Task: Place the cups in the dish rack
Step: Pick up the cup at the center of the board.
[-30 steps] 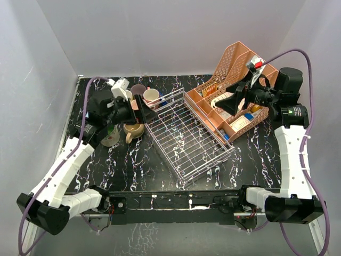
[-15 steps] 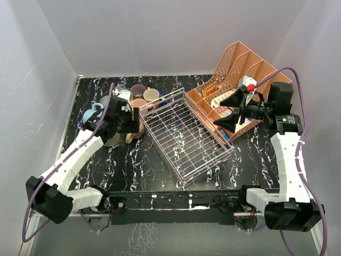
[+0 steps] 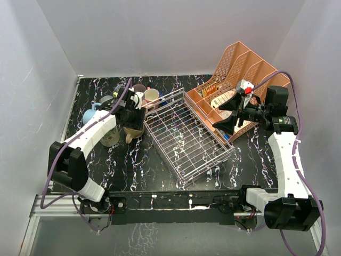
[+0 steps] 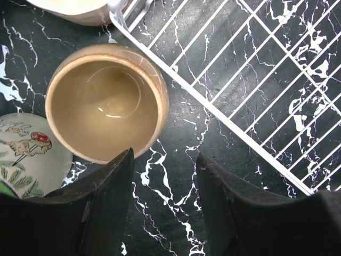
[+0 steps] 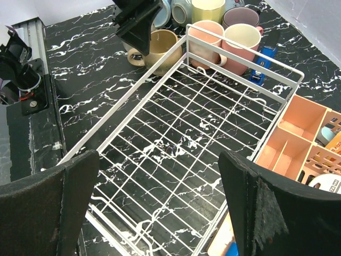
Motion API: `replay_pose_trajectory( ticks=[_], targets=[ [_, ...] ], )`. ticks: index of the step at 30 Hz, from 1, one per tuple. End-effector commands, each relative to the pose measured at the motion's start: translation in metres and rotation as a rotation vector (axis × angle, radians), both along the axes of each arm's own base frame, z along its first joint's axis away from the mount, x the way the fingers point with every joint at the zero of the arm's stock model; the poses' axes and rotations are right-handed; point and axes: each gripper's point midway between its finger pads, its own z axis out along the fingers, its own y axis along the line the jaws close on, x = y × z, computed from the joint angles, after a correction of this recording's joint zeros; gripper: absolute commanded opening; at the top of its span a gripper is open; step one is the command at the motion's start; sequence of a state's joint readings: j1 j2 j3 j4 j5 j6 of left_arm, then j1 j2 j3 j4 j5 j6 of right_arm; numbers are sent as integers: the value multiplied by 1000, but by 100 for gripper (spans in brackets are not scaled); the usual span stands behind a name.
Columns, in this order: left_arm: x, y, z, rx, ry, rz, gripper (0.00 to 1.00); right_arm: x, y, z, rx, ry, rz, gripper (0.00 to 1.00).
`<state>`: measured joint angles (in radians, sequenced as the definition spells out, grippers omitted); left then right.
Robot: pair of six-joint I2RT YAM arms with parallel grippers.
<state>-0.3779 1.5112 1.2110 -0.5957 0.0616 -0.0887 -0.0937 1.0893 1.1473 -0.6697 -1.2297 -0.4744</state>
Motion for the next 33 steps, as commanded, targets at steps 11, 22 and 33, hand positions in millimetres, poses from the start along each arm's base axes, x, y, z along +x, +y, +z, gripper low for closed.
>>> replay_pose_trajectory(
  ticks=[11,22,33],
  targets=[
    [18,-19,-16,-84,100,-81,38,3,-1,8,11,-62,11,99],
    [-2,-12,-39,-123,183,-77,12,4,-3,4,15,-43,1,100],
    [-12,-8,-16,-173,133,-52,0,-5,1,7,48,-19,42,100]
  ],
)
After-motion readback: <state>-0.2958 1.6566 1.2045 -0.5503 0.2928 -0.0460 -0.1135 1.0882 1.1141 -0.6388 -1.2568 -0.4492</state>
